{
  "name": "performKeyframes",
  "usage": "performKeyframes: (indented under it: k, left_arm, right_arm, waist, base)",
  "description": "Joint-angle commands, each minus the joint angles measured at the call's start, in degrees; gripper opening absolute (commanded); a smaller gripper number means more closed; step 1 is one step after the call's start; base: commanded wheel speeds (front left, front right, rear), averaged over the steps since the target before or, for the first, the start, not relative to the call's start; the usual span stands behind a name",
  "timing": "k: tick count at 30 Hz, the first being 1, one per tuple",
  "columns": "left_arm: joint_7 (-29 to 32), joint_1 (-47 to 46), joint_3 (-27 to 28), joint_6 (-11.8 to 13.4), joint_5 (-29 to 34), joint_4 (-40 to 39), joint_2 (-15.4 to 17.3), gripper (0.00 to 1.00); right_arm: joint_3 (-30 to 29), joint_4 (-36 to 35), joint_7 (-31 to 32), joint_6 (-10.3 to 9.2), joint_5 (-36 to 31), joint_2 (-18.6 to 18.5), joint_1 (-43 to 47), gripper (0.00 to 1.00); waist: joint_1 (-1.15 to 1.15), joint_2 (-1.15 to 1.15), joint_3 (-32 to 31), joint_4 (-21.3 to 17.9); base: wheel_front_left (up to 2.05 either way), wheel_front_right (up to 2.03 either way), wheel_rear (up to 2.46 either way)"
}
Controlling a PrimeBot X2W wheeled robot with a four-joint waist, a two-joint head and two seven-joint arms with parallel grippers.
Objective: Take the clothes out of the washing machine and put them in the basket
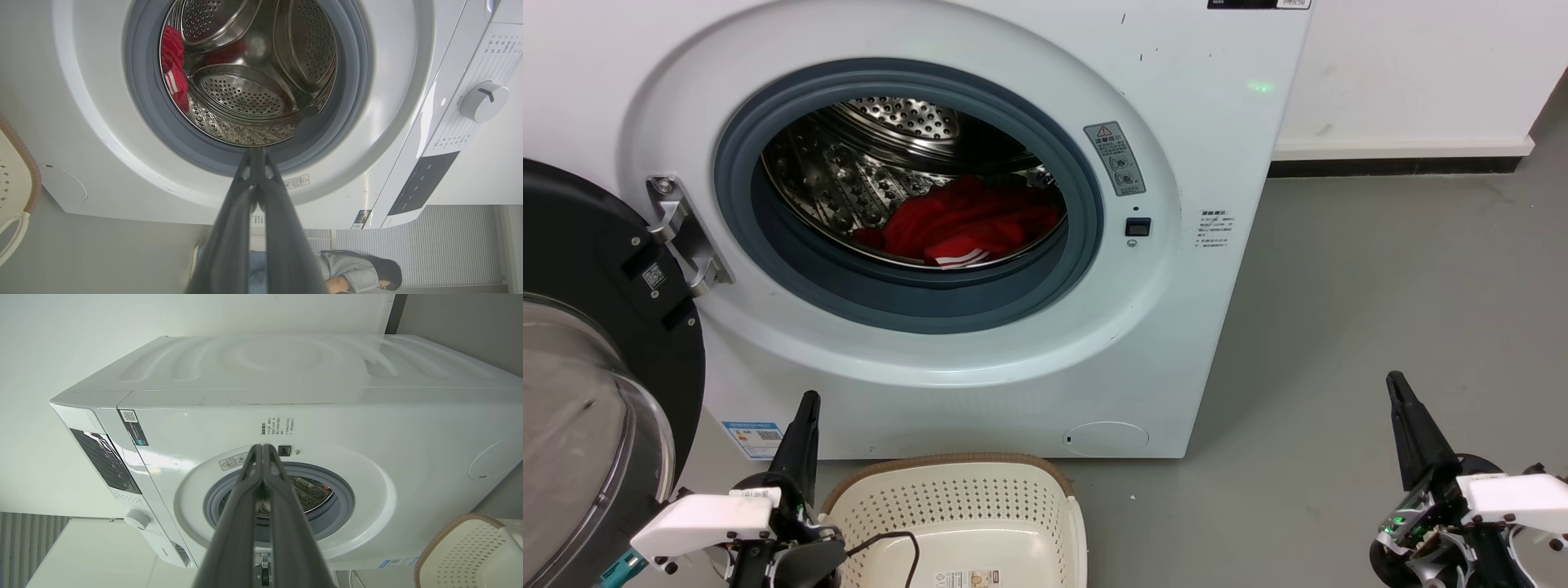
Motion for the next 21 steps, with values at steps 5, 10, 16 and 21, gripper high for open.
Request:
performKeyframes:
  k: [5,10,16,21]
  left_arm:
    - [0.0,-0.4,0.1,-0.1,-0.1,0.0,-0.2,0.00]
    - [0.0,-0.4,0.1,-0.1,-0.1,0.0,-0.2,0.00]
    - [0.0,-0.4,0.1,-0.1,-0.1,0.0,-0.2,0.00]
    - [0.0,-0.4,0.1,-0.1,-0.1,0.0,-0.2,0.00]
  right_arm:
    - [0.0,0.1,0.1,-0.01,-0.3,0.1,-0.7,0.00]
    - [-0.1,0.1,0.1,0.00,-0.3,0.2,-0.7,0.00]
    - [-0.1,0.1,0.2,-0.01,-0.3,0.2,-0.7,0.00]
    - [-0.1,0.1,0.2,0.00,-0.3,0.2,-0.7,0.00]
  waist:
    - [0.00,0.00,0.0,0.0]
    - [0.00,0.00,0.0,0.0]
    - [0.00,0.00,0.0,0.0]
    - [0.00,0.00,0.0,0.0]
  base:
    - [0.00,0.00,0.00]
    - [0.00,0.00,0.00]
    - [0.00,0.00,0.00]
    - [0.00,0.00,0.00]
